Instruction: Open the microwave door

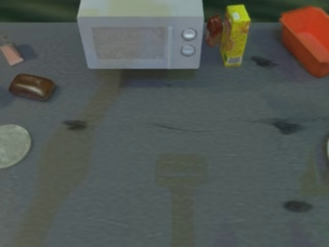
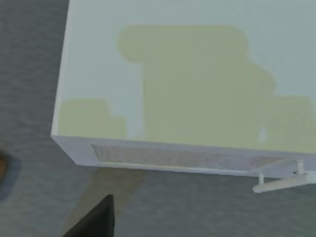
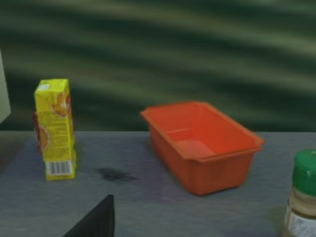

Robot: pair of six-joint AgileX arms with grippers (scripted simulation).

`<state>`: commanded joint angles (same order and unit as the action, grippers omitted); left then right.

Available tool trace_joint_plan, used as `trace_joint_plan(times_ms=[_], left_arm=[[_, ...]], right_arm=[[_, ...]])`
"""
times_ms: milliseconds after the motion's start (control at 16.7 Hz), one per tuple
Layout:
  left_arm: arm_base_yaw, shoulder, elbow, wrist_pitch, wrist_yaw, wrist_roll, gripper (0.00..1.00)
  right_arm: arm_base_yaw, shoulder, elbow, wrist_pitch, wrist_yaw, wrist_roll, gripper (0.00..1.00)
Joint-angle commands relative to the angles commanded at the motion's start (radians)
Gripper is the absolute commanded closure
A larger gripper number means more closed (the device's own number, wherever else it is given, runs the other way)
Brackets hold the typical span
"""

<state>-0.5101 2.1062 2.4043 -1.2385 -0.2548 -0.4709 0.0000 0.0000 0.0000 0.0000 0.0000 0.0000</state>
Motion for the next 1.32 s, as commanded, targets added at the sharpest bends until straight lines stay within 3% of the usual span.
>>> trace_joint_plan(times_ms=[300, 540, 1020, 1320], left_arm=[[-0.084, 0.320, 0.363, -0.176, -0.031, -0.067, 0.00], [-0.114, 0.437, 0.494, -0.240, -0.043, -0.091, 0.00], [-0.109, 0.447, 0.483, -0.224, -0.040, -0.087, 0.00], [-0.080, 0.469, 0.334, -0.034, -0.027, -0.059, 0.00]], right_arm=[[0.000, 0.000, 0.000, 0.000, 0.000, 0.000, 0.00], [0.000, 0.000, 0.000, 0.000, 0.000, 0.000, 0.00], [0.000, 0.000, 0.000, 0.000, 0.000, 0.000, 0.00], [0.000, 0.000, 0.000, 0.000, 0.000, 0.000, 0.00]])
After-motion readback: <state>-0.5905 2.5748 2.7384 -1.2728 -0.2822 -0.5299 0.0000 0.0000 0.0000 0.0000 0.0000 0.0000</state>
